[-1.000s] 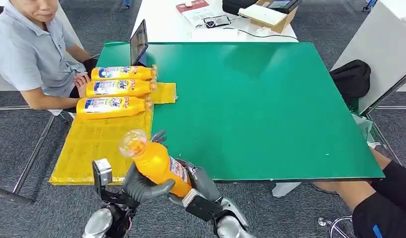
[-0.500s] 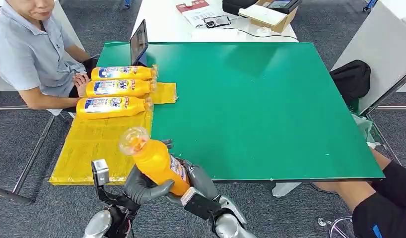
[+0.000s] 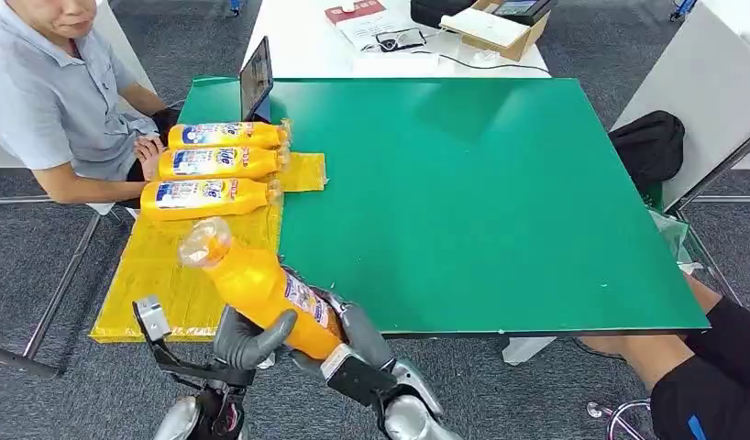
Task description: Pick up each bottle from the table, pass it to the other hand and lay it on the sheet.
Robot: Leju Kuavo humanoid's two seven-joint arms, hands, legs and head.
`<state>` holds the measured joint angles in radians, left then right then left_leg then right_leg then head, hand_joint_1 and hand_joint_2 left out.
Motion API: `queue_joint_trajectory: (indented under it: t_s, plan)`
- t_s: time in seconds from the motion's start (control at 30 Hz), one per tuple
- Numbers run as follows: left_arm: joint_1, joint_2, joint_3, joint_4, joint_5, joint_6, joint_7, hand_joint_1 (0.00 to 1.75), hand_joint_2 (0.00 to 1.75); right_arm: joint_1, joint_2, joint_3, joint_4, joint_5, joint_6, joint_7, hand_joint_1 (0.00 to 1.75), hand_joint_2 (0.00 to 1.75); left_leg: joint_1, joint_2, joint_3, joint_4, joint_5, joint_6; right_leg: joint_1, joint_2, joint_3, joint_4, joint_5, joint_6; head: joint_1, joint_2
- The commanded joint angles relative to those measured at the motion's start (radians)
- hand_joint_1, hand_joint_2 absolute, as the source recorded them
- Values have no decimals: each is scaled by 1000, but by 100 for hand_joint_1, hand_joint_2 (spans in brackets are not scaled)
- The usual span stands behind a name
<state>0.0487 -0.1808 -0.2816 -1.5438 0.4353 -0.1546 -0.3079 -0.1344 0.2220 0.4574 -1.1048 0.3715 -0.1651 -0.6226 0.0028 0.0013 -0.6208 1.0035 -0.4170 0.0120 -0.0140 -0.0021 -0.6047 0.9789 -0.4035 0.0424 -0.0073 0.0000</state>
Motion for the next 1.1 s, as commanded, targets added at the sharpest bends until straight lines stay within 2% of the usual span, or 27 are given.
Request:
queue_joint_trajectory:
  t_s: [0.03,0.07,0.1,0.13,0.2,0.23,0.27,0.3,0.33,0.4,0.43,0.5,0.57,0.6,0.67,0.7,0.73,0.87,1.1]
  plan:
    - [-82,-6,90,56,-38,136,21,175,175,29,-10,49,77,31,-53,26,0,175,1,-2,5,-1,-1,-1,1,-2,6,-2,-2,-2,0,0]
    - [-89,4,95,67,-49,143,18,175,175,29,-8,50,77,35,-67,28,0,0,2,-3,7,-1,-2,-1,2,-3,8,-2,-2,-2,0,0]
    - [-98,21,104,77,-79,161,7,175,175,26,-7,48,74,36,-79,26,0,0,1,-2,4,-1,0,-1,1,-2,5,-1,-1,-1,0,0]
    - [-106,27,106,87,-88,159,6,175,175,24,-7,47,71,34,-83,29,0,0,2,-3,10,-1,-3,-2,2,-2,11,-1,-4,-3,0,0]
    - [-125,58,108,117,-173,195,22,175,175,18,-5,31,62,29,-123,32,0,0,2,-1,12,-2,-4,-2,2,0,12,-1,-4,-4,0,0]
    - [-133,69,106,131,-202,202,20,175,175,22,-1,17,52,26,-149,26,0,0,1,-1,8,-1,-3,-2,2,-1,9,-1,-3,-3,0,0]
    - [-146,78,112,150,-250,219,28,175,175,26,12,-16,31,18,-227,-1,0,0,1,0,9,-2,-2,-2,2,0,9,-1,-3,-3,0,0]
    - [-148,80,115,151,-250,219,28,175,175,21,11,-16,29,18,-226,-1,0,0,0,-2,4,-2,0,-1,0,-1,4,-1,-1,-2,0,0]
    - [-154,82,120,161,-264,218,30,175,175,23,8,-21,14,14,-229,3,0,0,1,-3,7,-2,-1,-1,1,-2,8,-1,-2,-3,0,0]
    - [-185,95,122,194,-361,249,35,175,175,32,23,-76,-36,-13,-361,-66,0,0,0,-1,7,-2,-1,-1,1,-1,7,0,-2,-2,0,0]
    - [-213,144,74,224,-542,331,59,175,175,39,27,-99,-87,-30,-435,-76,0,0,0,-1,2,-1,0,-1,0,-1,2,0,-1,-1,0,0]
    - [-249,140,108,277,-620,322,51,175,175,36,12,-107,-104,-46,-437,-75,0,0,0,-4,2,-1,1,-1,0,-3,3,0,-1,-1,0,0]
    - [-330,190,64,395,-950,394,126,175,175,48,-3,-112,-187,-81,-490,-76,0,0,0,-6,3,-1,1,0,0,-5,4,0,-1,-1,0,0]
    - [-344,185,80,420,-958,388,114,175,175,47,-6,-117,-189,-82,-485,-76,0,0,0,-5,3,-1,1,-1,0,-5,5,0,-1,-2,0,0]
    - [-414,212,57,523,-1146,383,166,175,175,54,-8,-135,-223,-83,-480,-76,0,0,0,-5,2,-1,1,0,0,-4,3,0,-1,-1,0,0]
    - [-428,209,69,546,-1154,377,156,175,175,56,-8,-142,-227,-80,-473,-76,0,0,0,-7,3,-1,1,-1,0,-7,5,0,-1,-2,0,0]
    - [-467,228,47,606,-1243,364,200,175,175,57,-8,-150,-224,-75,-454,-76,0,0,1,-8,5,-1,1,-1,1,-7,7,0,-2,-2,0,0]
    - [-573,258,38,794,-1387,348,240,175,175,67,-3,-166,-210,-67,-410,-76,0,0,1,-5,6,-1,1,-1,1,-5,7,-1,-1,-2,0,0]
    - [-658,292,13,945,-1570,383,284,175,175,94,-11,-167,-180,-63,-371,-76,0,0,1,-2,7,-1,0,-1,2,-2,7,0,-1,-2,0,0]
